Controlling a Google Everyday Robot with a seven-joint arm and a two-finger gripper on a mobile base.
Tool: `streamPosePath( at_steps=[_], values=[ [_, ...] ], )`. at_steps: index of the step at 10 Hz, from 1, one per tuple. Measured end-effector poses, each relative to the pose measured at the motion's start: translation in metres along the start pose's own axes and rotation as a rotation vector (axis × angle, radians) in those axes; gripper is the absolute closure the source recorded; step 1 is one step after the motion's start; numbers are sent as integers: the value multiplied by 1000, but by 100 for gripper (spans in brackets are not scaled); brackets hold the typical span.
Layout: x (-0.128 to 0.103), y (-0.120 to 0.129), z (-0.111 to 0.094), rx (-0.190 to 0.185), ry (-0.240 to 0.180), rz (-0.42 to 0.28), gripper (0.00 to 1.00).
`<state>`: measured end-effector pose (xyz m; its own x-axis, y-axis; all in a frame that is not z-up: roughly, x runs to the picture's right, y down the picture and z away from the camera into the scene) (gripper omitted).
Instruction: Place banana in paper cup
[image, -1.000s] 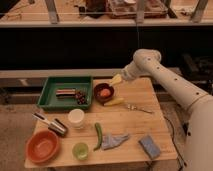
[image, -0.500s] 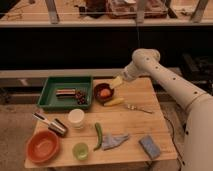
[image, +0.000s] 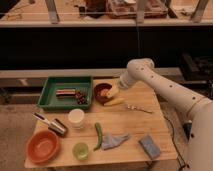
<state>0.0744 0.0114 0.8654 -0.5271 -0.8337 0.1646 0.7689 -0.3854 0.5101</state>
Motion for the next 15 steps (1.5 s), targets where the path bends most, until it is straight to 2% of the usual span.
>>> streamPosePath(
  at_steps=[3, 8, 10, 14, 15],
  values=[
    [-15, 12, 11, -40, 6, -68, 20],
    [-26, 24, 37, -2, -28, -180, 20],
    [-26, 21, 57, 16, -55, -216, 20],
    [-28, 17, 81, 13, -91, -256, 21],
    [-29, 18, 87, 9, -100, -264, 27]
  ],
)
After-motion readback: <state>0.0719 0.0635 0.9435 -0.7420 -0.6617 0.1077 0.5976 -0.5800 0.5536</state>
